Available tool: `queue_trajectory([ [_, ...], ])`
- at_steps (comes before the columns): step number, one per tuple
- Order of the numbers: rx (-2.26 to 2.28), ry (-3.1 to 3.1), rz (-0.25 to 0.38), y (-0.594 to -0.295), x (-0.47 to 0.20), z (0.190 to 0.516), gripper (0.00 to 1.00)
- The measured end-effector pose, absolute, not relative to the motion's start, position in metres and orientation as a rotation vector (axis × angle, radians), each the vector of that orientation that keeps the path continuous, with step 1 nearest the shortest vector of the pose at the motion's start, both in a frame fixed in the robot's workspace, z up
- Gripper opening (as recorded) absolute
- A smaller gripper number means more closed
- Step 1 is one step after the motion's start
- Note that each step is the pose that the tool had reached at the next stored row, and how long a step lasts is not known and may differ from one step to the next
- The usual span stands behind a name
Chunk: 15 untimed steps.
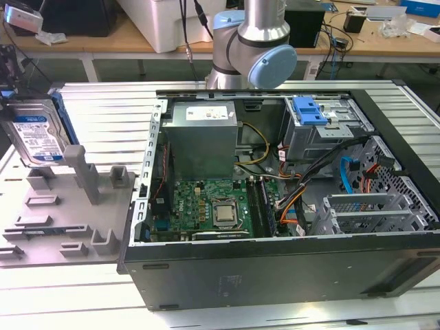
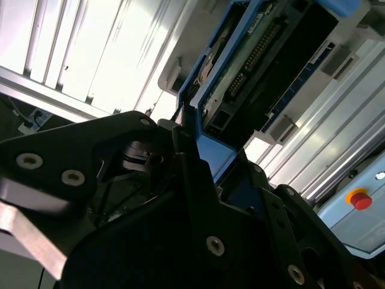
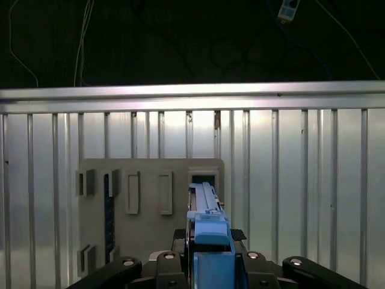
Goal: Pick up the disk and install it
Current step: 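Pick up the disk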
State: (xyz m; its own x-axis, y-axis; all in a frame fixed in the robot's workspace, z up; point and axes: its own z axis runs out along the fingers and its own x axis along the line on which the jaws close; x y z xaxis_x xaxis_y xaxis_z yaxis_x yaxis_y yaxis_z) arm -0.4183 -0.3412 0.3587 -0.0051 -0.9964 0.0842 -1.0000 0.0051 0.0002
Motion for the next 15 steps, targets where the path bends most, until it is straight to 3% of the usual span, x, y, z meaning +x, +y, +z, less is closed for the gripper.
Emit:
queue_trajectory([
  [15,2.168,-2.179,0.100,-0.341,-0.416,0.413,0.36],
])
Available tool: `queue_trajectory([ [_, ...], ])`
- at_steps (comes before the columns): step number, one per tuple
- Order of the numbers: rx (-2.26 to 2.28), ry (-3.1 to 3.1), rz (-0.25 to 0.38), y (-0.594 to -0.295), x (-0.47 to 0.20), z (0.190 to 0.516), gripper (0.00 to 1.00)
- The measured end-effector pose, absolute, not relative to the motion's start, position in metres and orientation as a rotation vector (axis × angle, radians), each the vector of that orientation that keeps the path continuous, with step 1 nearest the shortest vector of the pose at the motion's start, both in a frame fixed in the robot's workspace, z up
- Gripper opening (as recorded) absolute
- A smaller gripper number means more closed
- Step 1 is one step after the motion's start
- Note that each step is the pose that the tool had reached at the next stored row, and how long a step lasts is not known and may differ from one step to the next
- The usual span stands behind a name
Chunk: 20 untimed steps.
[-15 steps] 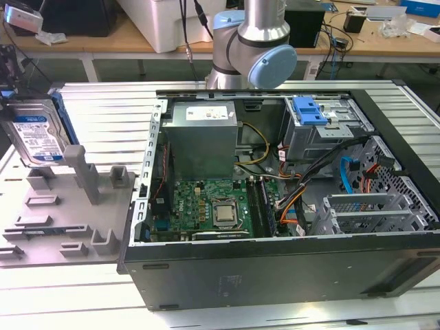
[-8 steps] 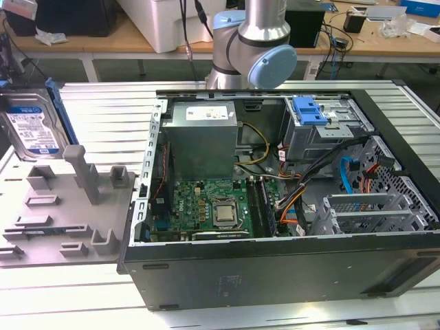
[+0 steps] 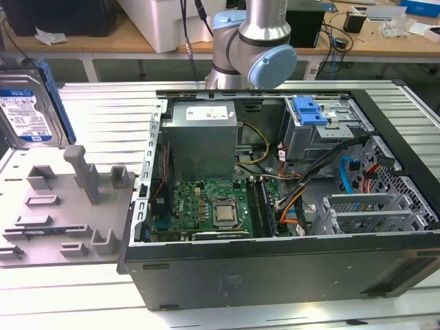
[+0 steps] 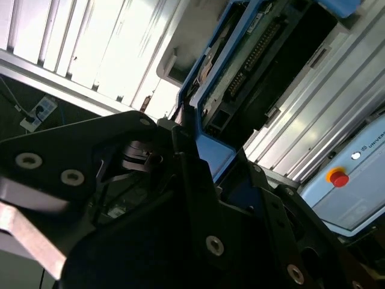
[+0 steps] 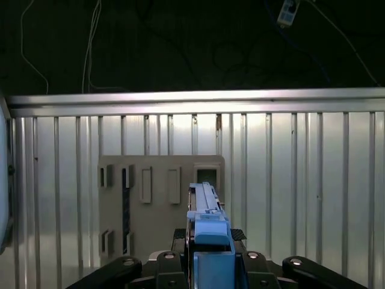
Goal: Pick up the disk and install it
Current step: 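Pick up the disk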
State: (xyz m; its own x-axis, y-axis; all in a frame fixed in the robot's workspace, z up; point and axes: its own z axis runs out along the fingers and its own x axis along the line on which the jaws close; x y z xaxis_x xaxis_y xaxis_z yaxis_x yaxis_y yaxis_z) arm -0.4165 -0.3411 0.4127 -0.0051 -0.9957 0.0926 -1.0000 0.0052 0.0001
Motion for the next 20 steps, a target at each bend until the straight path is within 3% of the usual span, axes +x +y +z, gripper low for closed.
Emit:
queue_trajectory([
  [20,2.168,-2.179,0.101,-0.341,-0.412,0.484,0.36],
])
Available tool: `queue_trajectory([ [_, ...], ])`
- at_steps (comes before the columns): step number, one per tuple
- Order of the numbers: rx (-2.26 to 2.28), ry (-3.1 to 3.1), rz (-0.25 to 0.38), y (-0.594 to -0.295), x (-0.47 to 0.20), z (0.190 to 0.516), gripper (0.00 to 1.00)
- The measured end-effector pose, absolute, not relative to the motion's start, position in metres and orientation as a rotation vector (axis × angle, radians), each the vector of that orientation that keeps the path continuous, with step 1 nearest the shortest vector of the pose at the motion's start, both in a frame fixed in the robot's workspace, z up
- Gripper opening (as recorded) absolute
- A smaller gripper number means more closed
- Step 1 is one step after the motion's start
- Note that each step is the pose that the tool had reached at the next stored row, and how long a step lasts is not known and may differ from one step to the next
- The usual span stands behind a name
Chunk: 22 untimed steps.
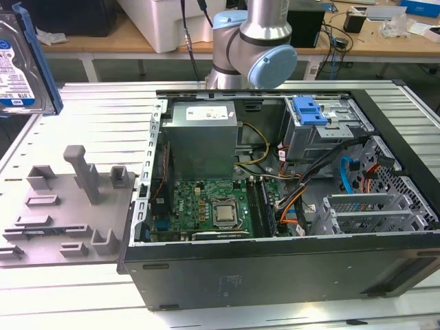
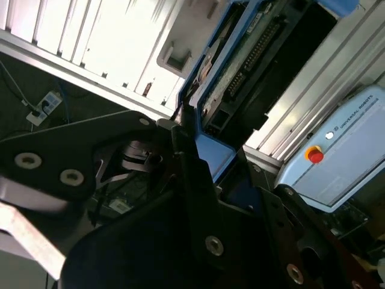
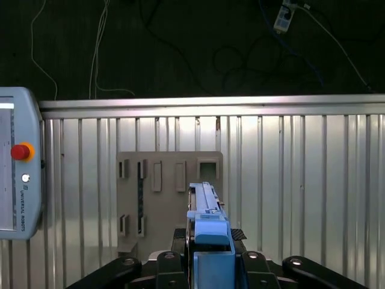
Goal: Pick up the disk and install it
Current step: 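Pick up the disk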
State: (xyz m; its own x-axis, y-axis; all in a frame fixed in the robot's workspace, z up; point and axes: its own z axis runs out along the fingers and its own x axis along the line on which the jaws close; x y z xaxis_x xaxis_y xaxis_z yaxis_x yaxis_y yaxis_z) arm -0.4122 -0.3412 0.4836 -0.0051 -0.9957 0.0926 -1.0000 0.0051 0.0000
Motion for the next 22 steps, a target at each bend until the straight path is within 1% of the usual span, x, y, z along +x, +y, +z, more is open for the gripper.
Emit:
queue_trajectory([
  [11,2.168,-2.179,0.100,-0.342,-0.411,0.485,0.36],
  [22,2.168,-2.179,0.100,-0.349,-0.384,0.487,0.36],
])
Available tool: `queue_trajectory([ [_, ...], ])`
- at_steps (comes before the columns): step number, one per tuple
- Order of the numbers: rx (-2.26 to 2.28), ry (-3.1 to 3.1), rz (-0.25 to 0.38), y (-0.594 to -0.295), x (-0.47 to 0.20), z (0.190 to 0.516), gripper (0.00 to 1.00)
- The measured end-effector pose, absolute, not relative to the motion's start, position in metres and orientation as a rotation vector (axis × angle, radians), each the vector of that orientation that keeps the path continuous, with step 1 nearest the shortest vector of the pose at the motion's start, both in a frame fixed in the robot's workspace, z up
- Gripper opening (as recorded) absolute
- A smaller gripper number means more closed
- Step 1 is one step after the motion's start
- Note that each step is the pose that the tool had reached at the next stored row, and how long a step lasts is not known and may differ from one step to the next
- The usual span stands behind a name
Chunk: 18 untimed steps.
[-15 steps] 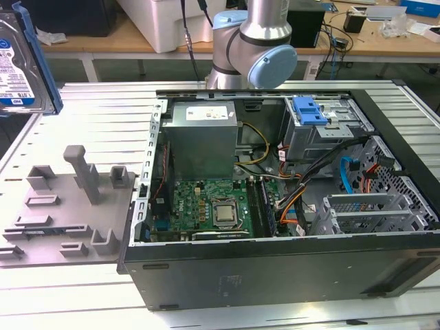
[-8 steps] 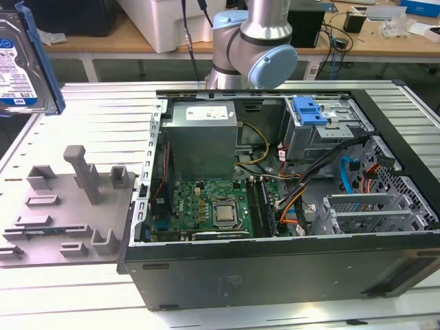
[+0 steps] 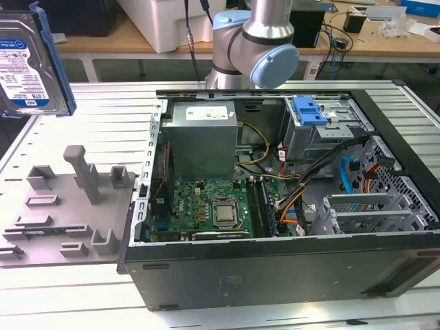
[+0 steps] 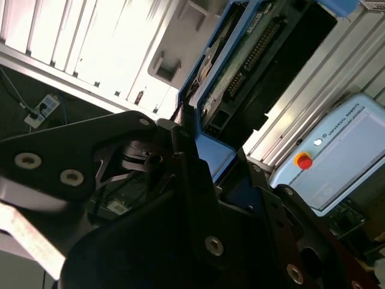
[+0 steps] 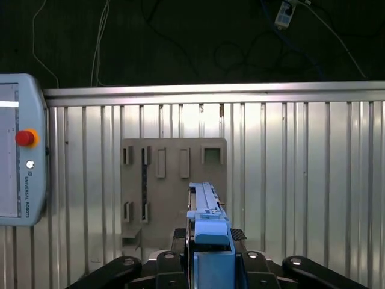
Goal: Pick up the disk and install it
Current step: 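Pick up the disk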
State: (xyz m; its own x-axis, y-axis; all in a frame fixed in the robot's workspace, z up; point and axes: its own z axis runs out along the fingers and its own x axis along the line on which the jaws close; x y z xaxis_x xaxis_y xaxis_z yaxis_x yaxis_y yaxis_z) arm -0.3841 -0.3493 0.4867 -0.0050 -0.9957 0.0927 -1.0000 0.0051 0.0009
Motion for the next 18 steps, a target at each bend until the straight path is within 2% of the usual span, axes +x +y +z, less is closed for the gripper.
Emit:
queue_trajectory([
  [18,2.167,-2.178,0.096,-0.374,-0.327,0.492,0.36],
])
